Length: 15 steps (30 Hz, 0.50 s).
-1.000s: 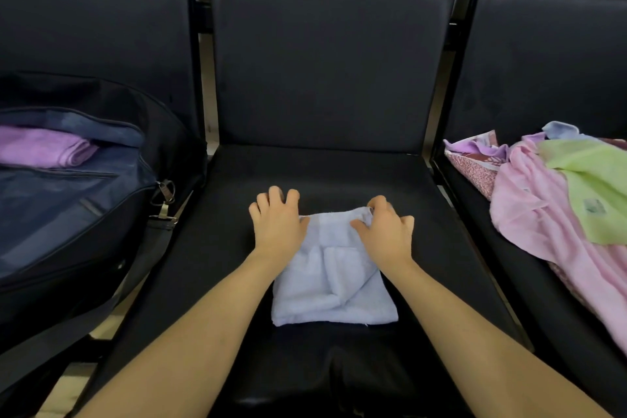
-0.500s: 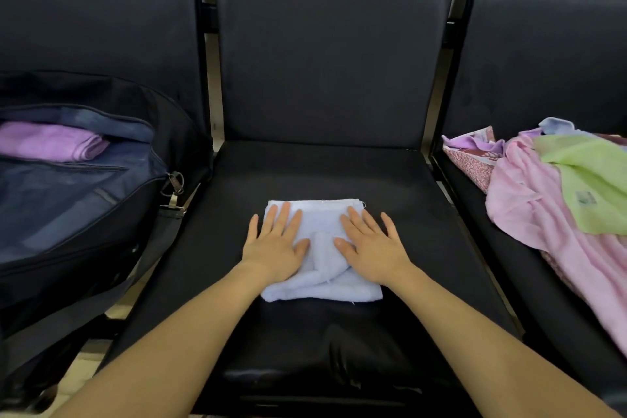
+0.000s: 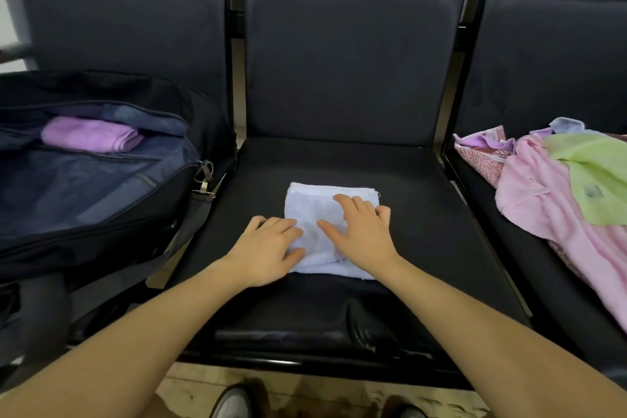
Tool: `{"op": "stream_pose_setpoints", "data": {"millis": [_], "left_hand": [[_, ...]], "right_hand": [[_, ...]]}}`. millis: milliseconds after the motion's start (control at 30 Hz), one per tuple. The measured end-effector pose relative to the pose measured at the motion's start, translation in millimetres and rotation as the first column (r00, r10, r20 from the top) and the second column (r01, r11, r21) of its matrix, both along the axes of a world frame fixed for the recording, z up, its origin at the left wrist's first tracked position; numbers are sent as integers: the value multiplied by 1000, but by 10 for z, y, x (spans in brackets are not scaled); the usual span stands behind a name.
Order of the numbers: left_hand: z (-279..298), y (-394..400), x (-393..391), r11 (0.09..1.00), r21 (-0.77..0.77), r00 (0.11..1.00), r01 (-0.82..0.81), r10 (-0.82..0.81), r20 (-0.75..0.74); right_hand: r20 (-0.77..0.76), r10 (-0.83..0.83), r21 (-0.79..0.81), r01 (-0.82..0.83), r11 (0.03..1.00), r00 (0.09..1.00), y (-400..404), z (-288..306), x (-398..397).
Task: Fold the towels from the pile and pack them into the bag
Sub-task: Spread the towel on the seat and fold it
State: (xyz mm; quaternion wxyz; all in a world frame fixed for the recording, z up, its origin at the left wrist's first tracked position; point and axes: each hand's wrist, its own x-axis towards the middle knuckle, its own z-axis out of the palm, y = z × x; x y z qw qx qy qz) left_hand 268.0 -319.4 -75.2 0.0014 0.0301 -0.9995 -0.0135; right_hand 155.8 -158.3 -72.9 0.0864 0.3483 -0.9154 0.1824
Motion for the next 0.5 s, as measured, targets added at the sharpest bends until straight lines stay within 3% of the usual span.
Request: {"op": "stream_pose_setpoints", "data": {"millis": [167,333,400,500], "left_hand": [[-73,12,175,1000,-21,1000,5,-4,20],[-25,40,166,995,-46,996,91,-92,-16],[-23,67,166,983,-29,982,180,-182,-54],[-9,96,166,985,-33,985,172,-171,37]], "right_hand": [[35,-82,110,78,991,996,-112,-51,162],[-23,-167,-4,167,986,986,33,2,303],[-146,-226,40,235,971,963,151,-30,378],[-324,-229,16,247,969,918,334,-174,418]]}}
